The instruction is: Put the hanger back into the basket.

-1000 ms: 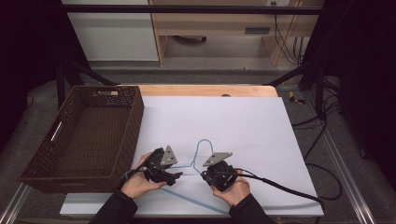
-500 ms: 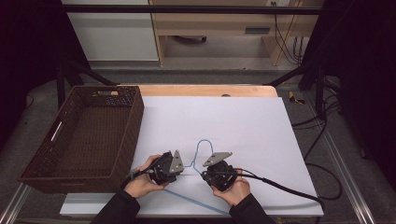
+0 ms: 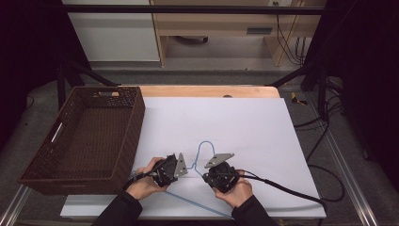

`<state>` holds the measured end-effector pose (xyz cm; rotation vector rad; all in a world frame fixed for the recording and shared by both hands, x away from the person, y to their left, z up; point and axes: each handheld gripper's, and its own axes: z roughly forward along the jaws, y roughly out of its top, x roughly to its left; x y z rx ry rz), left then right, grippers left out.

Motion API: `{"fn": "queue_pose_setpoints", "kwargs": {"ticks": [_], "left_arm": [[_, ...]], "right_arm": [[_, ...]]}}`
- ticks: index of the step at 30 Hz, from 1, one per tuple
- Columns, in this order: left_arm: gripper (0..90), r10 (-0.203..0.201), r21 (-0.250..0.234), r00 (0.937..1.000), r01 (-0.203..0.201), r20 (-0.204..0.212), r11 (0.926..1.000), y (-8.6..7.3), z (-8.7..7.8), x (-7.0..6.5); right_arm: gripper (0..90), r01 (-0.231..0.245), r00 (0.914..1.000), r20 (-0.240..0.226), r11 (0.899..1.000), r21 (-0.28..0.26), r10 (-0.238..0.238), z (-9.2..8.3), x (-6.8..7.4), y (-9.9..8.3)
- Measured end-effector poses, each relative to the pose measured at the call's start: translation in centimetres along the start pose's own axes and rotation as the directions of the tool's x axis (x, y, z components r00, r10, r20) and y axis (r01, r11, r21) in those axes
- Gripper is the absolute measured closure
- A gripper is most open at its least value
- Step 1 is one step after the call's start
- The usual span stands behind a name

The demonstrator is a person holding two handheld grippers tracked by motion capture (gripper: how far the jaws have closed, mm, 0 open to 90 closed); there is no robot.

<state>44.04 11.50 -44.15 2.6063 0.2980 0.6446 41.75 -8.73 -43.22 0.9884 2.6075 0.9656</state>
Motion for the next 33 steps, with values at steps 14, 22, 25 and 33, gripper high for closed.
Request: {"fn": "queue_pose_setpoints", "kwargs": {"ticks": [14, 22, 25, 33], "left_arm": [[86.2, 0.059, -0.021, 0.9979, -0.058, 0.028, 0.9981, 0.6, -1.4, -0.5], [86.9, 0.048, -0.037, 0.9981, -0.046, 0.038, 0.9982, 1.2, -2.5, -0.7], [87.0, 0.026, -0.045, 0.9985, -0.024, 0.048, 0.9987, 1.2, -2.7, -0.7], [87.0, -0.030, -0.077, 0.9993, 0.032, 0.023, 0.9965, 1.5, -4.1, -0.5]], "right_arm": [[86.4, 0.004, 0.9999, 0.011, 1.000, -0.019, -0.004, -1.5, -0.4, 0.3], [84.7, 0.004, 1.0000, 0.008, 1.000, -0.029, -0.004, -2.6, -0.7, 0.4], [83.5, -0.003, 1.0000, 0.000, 0.999, -0.035, 0.003, -3.0, -0.8, 0.5], [70.1, -0.012, 0.9999, -0.004, 0.992, -0.125, 0.011, -4.8, -1.5, 0.6]]}}
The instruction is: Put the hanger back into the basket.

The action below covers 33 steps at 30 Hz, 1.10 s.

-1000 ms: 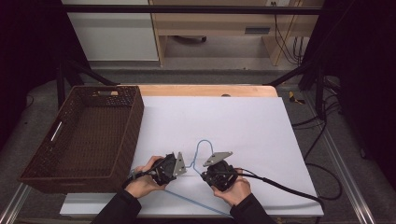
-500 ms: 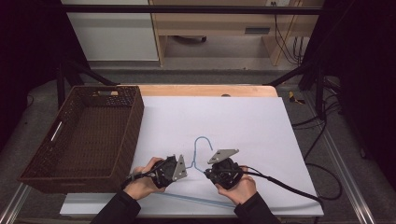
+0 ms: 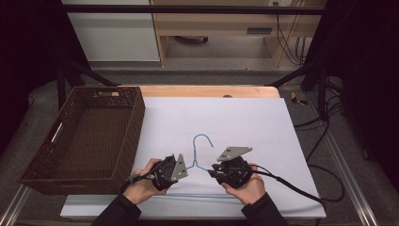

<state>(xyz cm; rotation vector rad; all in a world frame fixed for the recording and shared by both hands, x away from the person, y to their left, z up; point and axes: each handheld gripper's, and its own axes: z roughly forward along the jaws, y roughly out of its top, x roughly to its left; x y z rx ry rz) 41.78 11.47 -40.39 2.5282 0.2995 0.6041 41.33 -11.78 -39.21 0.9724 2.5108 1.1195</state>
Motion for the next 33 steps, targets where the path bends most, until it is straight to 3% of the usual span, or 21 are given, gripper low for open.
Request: {"fn": "queue_pose_setpoints", "kwargs": {"ticks": [7, 13, 18, 21, 33], "left_arm": [[87.0, -0.052, -0.026, 0.9982, 0.052, -0.028, 0.9983, 0.2, -0.8, 0.1], [87.0, -0.104, -0.027, 0.9939, 0.103, -0.038, 0.9943, 0.0, -1.2, 0.6], [87.0, -0.142, -0.028, 0.9881, 0.141, -0.058, 0.9896, -0.1, -1.8, 1.0], [87.0, -0.157, -0.035, 0.9855, 0.155, -0.066, 0.9873, -0.1, -2.2, 1.2], [87.0, -0.196, -0.052, 0.9779, 0.192, -0.073, 0.9799, -0.3, -3.5, 1.9]], "right_arm": [[49.4, -0.017, 0.9966, 0.078, 0.993, -0.118, 0.026, -2.4, -1.7, 0.0], [29.7, -0.038, 0.9916, 0.112, 0.971, -0.235, 0.065, -4.3, -3.6, -0.4], [18.2, -0.049, 0.9884, 0.126, 0.964, -0.263, 0.085, -5.6, -5.1, -0.9], [15.3, -0.066, 0.9824, 0.151, 0.962, -0.266, 0.109, -6.1, -6.0, -1.3], [11.8, -0.135, 0.9579, 0.192, 0.925, -0.354, 0.213, -8.7, -8.9, -2.8]]}}
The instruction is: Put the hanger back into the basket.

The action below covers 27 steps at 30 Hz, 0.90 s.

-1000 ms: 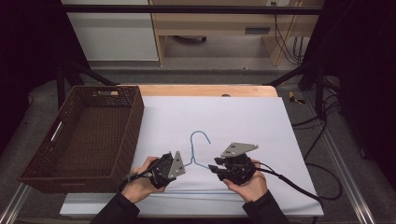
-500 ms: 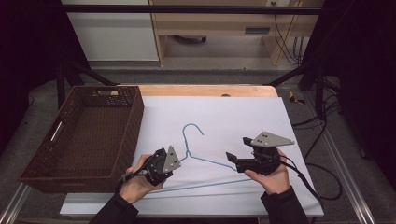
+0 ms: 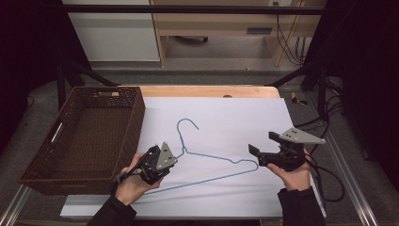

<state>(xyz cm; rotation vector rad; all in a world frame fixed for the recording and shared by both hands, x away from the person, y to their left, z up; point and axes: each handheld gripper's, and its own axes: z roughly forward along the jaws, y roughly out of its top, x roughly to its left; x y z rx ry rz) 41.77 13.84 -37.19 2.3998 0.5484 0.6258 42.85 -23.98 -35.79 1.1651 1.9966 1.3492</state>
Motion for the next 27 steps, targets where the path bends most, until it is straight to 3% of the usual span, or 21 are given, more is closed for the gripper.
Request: {"fn": "queue_pose_setpoints", "kwargs": {"ticks": [7, 13, 27], "left_arm": [[87.0, -0.038, 0.018, 0.9993, 0.038, 0.006, 0.9991, 0.0, -0.9, 0.7], [87.0, -0.066, 0.002, 0.9978, 0.066, 0.006, 0.9978, 0.1, -2.1, 1.4], [87.0, -0.129, -0.036, 0.9909, 0.127, -0.040, 0.9912, 1.7, -5.7, 4.3]], "right_arm": [[10.7, -0.011, 0.9989, 0.047, 1.000, 0.014, 0.010, -0.2, -1.6, -0.5], [10.3, -0.024, 0.9969, 0.075, 1.000, 0.009, 0.023, -0.5, -2.7, -0.9], [9.8, -0.018, 0.9993, 0.032, 1.000, 0.013, 0.018, -0.1, -3.2, -2.0]]}}
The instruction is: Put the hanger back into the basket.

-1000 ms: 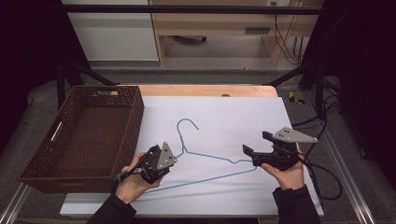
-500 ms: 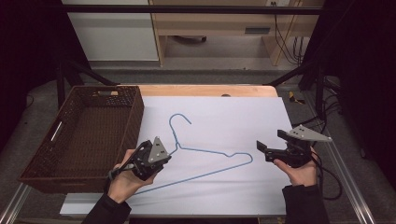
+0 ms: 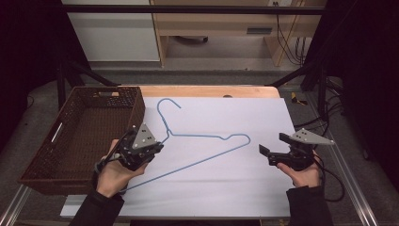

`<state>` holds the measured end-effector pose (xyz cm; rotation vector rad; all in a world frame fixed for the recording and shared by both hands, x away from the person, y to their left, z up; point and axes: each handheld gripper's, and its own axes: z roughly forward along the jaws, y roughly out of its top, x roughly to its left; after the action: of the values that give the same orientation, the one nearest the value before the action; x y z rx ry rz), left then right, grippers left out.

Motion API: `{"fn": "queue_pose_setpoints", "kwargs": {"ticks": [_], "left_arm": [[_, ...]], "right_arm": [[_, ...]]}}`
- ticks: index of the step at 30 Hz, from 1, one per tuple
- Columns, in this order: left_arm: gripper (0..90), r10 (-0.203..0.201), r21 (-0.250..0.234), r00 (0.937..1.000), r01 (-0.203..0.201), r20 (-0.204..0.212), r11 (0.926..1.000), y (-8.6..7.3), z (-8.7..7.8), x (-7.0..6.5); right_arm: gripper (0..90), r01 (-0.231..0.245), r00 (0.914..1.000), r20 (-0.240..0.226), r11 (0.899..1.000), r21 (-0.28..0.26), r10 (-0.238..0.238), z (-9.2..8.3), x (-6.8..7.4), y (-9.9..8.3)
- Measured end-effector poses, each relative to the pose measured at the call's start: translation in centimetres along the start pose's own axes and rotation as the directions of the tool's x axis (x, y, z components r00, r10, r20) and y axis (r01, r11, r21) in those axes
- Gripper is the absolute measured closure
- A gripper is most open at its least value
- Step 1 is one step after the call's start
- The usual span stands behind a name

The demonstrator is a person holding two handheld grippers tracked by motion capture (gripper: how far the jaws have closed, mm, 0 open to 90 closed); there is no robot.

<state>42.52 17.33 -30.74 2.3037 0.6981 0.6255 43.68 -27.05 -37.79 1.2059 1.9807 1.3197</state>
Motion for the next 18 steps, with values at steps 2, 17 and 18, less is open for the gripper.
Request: {"fn": "queue_pose_setpoints", "kwargs": {"ticks": [2, 17, 18], "left_arm": [[87.0, 0.000, -0.003, 0.9999, -0.001, -0.011, 1.0000, 0.3, -0.4, 0.3], [86.9, -0.060, -0.025, 0.9882, 0.057, -0.140, 0.9980, 1.3, -3.7, 5.0], [86.9, -0.064, -0.028, 0.9866, 0.060, -0.150, 0.9978, 1.2, -3.9, 5.4]], "right_arm": [[9.7, 0.007, 1.0000, 0.002, 1.000, 0.004, -0.007, 0.1, 0.0, -0.2], [7.8, 0.027, 0.9994, -0.022, 1.000, 0.016, -0.026, 0.6, 0.7, -1.2], [7.8, 0.027, 0.9993, -0.024, 0.999, 0.017, -0.027, 0.6, 0.7, -1.2]]}}
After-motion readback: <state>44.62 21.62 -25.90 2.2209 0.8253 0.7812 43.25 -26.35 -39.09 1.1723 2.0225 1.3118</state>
